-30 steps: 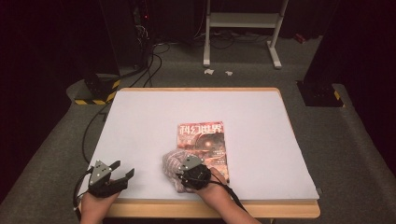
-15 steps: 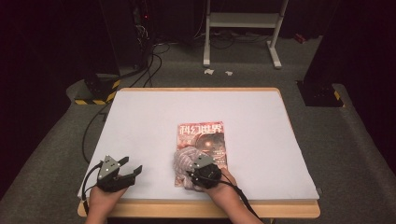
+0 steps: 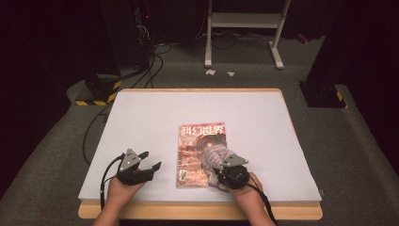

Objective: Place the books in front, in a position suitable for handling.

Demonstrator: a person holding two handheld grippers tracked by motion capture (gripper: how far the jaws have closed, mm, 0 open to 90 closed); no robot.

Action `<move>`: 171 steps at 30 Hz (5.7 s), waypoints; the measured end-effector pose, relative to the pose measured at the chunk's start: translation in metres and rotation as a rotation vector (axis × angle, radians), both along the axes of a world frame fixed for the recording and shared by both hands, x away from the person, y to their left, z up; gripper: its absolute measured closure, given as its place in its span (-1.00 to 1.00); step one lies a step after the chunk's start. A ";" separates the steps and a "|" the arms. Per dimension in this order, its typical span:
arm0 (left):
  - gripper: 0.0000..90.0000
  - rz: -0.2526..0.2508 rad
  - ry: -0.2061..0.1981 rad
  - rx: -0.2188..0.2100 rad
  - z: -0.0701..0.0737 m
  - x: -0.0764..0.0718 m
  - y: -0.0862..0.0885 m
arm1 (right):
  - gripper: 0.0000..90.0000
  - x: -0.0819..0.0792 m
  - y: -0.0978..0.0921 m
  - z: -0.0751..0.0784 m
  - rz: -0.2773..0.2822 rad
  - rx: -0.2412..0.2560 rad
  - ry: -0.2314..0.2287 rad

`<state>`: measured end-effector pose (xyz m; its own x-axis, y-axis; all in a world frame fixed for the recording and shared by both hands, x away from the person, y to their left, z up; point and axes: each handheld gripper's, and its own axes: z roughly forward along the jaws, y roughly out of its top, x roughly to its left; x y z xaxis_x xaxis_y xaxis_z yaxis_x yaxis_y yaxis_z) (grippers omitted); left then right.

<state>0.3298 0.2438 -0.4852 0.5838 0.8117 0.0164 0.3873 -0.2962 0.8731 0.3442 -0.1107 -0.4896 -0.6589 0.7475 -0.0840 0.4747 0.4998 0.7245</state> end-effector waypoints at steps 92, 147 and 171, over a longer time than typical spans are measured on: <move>-0.27 0.026 0.023 -0.043 -0.002 -0.001 0.015 | 0.37 0.070 0.001 0.006 -0.126 -0.055 0.024; -0.27 0.025 0.020 -0.042 -0.004 -0.007 0.016 | 0.37 0.072 0.019 0.004 -0.099 -0.059 0.031; -0.27 0.008 0.020 -0.070 -0.002 -0.007 0.017 | 0.37 0.119 0.010 0.013 -0.198 -0.134 0.014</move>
<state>0.3225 0.2607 -0.4869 0.5766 0.8154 -0.0524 0.4071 -0.2311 0.8837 0.4632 -0.1006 -0.4769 -0.5026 0.8448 -0.1836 0.5821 0.4877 0.6506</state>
